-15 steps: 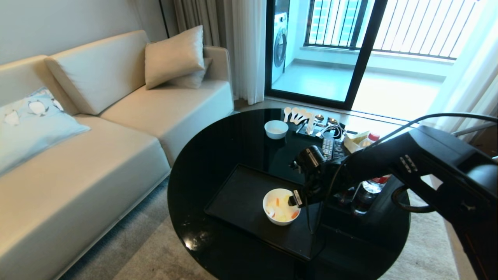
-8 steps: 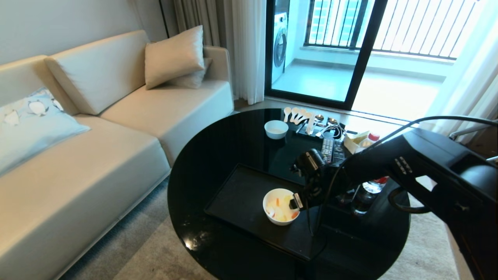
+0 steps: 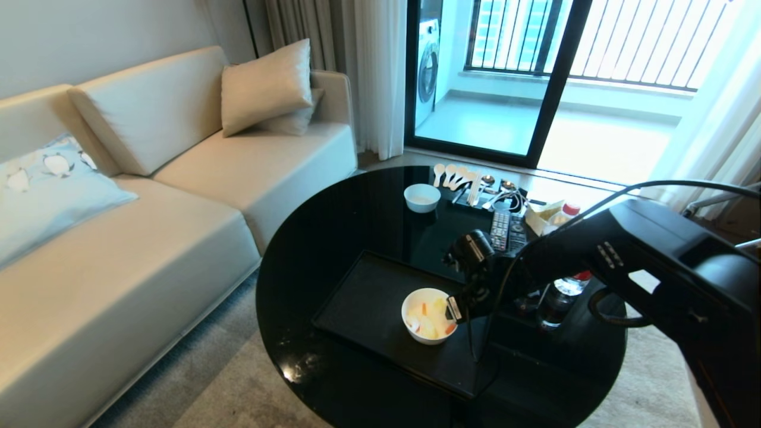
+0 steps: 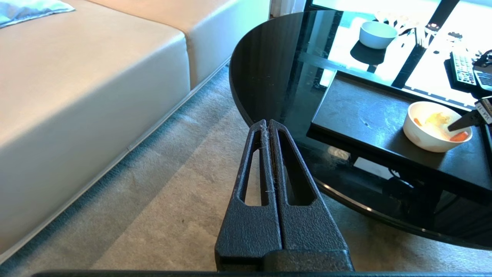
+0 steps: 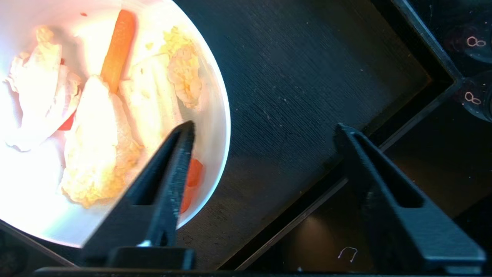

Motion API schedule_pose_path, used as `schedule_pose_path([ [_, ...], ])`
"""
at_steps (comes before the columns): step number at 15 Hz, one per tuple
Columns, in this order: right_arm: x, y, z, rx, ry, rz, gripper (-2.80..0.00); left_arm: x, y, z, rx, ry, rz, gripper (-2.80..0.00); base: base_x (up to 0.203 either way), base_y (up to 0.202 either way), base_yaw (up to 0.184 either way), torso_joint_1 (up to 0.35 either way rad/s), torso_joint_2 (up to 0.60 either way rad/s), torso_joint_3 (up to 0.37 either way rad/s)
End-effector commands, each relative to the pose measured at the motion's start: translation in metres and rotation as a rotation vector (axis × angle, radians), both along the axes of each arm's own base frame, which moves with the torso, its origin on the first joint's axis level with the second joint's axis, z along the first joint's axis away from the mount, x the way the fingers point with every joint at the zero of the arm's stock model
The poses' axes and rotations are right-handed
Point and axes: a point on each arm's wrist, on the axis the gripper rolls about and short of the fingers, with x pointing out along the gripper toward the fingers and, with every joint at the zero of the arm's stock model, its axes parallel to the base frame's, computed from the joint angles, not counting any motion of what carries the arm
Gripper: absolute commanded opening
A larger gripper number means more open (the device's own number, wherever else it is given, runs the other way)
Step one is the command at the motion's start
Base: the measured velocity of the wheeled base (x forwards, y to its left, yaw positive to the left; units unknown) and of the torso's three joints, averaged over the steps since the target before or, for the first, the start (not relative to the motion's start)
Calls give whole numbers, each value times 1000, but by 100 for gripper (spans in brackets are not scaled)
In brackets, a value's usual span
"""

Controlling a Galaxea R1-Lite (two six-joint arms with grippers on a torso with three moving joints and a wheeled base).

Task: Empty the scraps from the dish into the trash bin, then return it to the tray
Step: Pick up the bowl with leftover food

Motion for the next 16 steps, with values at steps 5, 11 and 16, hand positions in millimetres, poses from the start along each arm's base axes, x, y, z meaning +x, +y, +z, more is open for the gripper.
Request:
schedule_pose_path([
  [5, -2, -1, -7, -11, 22, -2, -280, 0, 0, 0, -1, -1, 1, -280, 0, 0, 0, 0, 0, 0],
  [11, -3, 0, -8, -10, 27, -2, -280, 0, 0, 0, -1, -1, 1, -280, 0, 0, 0, 0, 0, 0],
  [16, -8, -3, 3, -1, 20, -7, -280, 0, 0, 0, -1, -1, 1, -280, 0, 0, 0, 0, 0, 0],
])
